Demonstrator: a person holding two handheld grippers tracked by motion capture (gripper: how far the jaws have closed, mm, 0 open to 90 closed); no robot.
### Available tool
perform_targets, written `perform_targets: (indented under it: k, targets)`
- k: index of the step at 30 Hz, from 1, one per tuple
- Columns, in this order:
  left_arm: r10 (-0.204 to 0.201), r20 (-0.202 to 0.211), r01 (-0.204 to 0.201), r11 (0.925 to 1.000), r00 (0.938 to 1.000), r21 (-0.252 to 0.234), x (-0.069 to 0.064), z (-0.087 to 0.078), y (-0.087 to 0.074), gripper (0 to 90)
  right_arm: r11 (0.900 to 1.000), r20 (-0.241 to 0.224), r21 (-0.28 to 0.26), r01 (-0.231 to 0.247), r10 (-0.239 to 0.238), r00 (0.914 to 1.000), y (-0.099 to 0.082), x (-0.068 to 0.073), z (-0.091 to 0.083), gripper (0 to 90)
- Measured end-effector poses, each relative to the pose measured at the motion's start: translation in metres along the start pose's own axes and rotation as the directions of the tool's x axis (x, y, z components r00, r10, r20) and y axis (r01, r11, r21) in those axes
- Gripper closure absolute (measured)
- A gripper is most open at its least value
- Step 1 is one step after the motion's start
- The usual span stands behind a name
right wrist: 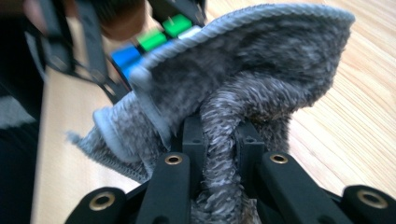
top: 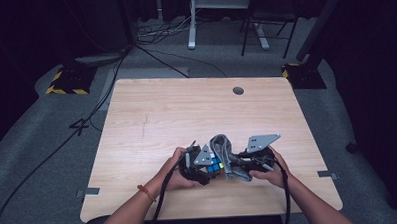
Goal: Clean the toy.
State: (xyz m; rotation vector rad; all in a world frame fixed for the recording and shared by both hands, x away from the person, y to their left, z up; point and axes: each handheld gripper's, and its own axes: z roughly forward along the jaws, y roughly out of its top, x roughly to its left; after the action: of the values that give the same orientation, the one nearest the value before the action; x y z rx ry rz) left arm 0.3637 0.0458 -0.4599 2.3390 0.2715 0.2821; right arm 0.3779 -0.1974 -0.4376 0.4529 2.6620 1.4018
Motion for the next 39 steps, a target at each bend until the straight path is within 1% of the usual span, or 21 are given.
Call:
perform_targets:
  k: [1, 3, 5, 7, 8, 10, 12, 13, 15, 17, 21, 23, 24, 26, 27, 30, 33, 35, 36, 37, 39]
  targets:
    - [0.008, -0.010, -0.008, 0.9999, 0.9999, 0.010, -0.001, 0.002, 0.000, 33.2, 0.9999, -0.006, -0.016, 0.003, -0.003, 1.0000, 0.002, 0.002, -0.001, 79.7]
    - [0.001, -0.002, -0.001, 0.9999, 1.0000, 0.013, -0.003, 0.004, 0.001, 33.3, 0.9993, -0.010, -0.032, 0.021, -0.021, 0.9997, 0.007, 0.006, -0.003, 79.7]
    - [0.007, -0.012, -0.007, 0.9996, 0.9999, 0.028, -0.003, 0.007, 0.001, 33.4, 0.9987, -0.008, -0.032, 0.041, -0.041, 0.9991, 0.010, 0.011, -0.003, 79.7]
    - [0.005, -0.007, -0.005, 0.9994, 1.0000, 0.035, -0.002, 0.008, 0.001, 33.4, 0.9985, -0.003, -0.031, 0.045, -0.045, 0.9990, 0.011, 0.013, -0.002, 79.7]
    - [0.009, -0.016, -0.009, 0.9993, 0.9998, 0.038, -0.002, 0.008, 0.001, 33.5, 0.9987, 0.001, -0.022, 0.047, -0.047, 0.9989, 0.011, 0.013, -0.001, 79.7]
    - [0.009, -0.008, -0.009, 0.9998, 0.9999, 0.017, -0.001, 0.005, 0.001, 33.6, 0.9992, 0.018, -0.007, 0.040, -0.040, 0.9990, 0.009, 0.010, 0.000, 79.7]
    - [0.018, -0.021, -0.018, 0.9997, 0.9996, 0.014, -0.002, 0.002, 0.001, 33.7, 0.9991, 0.025, 0.022, 0.037, -0.038, 0.9990, 0.005, 0.007, 0.003, 79.6]
    - [0.011, -0.017, -0.010, 0.9999, 0.9998, 0.008, -0.002, 0.001, 0.001, 33.7, 0.9989, 0.033, 0.038, 0.028, -0.029, 0.9990, 0.003, 0.004, 0.004, 79.6]
    - [0.016, -0.024, -0.016, 0.9999, 0.9996, -0.002, -0.001, -0.003, 0.001, 33.8, 0.9987, 0.026, 0.050, 0.007, -0.008, 0.9996, -0.002, 0.000, 0.006, 79.7]
    - [0.013, -0.025, -0.013, 0.9997, 0.9996, -0.019, 0.000, -0.007, 0.001, 33.8, 0.9964, 0.040, 0.084, 0.002, -0.006, 0.9992, -0.005, -0.002, 0.009, 79.7]
    - [0.006, -0.035, -0.008, 0.9989, 0.9994, -0.046, 0.002, -0.015, 0.002, 33.8, 0.9941, 0.039, 0.109, -0.005, 0.001, 0.9992, -0.009, -0.004, 0.012, 79.6]
    - [0.015, -0.037, -0.016, 0.9991, 0.9992, -0.038, 0.002, -0.015, 0.002, 33.8, 0.9952, 0.022, 0.097, -0.015, 0.013, 0.9997, -0.009, -0.003, 0.012, 79.6]
    - [0.025, -0.038, -0.026, 0.9992, 0.9990, -0.031, 0.002, -0.014, 0.002, 33.7, 0.9952, 0.023, 0.098, -0.006, 0.003, 0.9997, -0.007, 0.000, 0.012, 79.7]
    - [0.013, -0.026, -0.014, 0.9991, 0.9996, -0.041, 0.004, -0.015, 0.001, 33.7, 0.9950, 0.039, 0.098, 0.017, -0.021, 0.9990, -0.005, 0.005, 0.011, 79.8]
    - [0.011, -0.027, -0.013, 0.9991, 0.9996, -0.040, 0.004, -0.015, 0.000, 33.7, 0.9959, 0.043, 0.090, 0.015, -0.019, 0.9989, -0.004, 0.006, 0.010, 79.8]
    - [0.024, -0.044, -0.025, 0.9997, 0.9988, -0.006, 0.003, -0.012, 0.001, 33.7, 0.9983, 0.037, 0.055, 0.018, -0.020, 0.9991, -0.002, 0.006, 0.005, 79.7]
    - [0.041, -0.033, -0.040, 0.9989, 0.9986, 0.025, -0.001, -0.003, 0.003, 33.7, 0.9988, 0.017, 0.021, 0.044, -0.045, 0.9989, 0.004, 0.012, 0.001, 79.5]
    - [0.047, -0.046, -0.045, 0.9979, 0.9979, 0.047, -0.002, 0.003, 0.005, 33.6, 0.9969, 0.043, 0.030, 0.072, -0.073, 0.9964, 0.006, 0.016, 0.002, 79.4]
    - [0.042, -0.035, -0.040, 0.9983, 0.9985, 0.041, -0.002, 0.004, 0.005, 33.6, 0.9972, 0.052, 0.023, 0.071, -0.072, 0.9960, 0.006, 0.015, 0.002, 79.4]
    - [0.042, -0.029, -0.041, 0.9983, 0.9987, 0.040, -0.002, 0.004, 0.006, 33.6, 0.9984, 0.043, 0.003, 0.057, -0.057, 0.9975, 0.006, 0.014, 0.001, 79.4]
    - [0.056, -0.040, -0.055, 0.9974, 0.9976, 0.046, -0.004, 0.005, 0.007, 33.6, 0.9986, 0.033, -0.021, 0.049, -0.049, 0.9983, 0.006, 0.012, -0.001, 79.3]
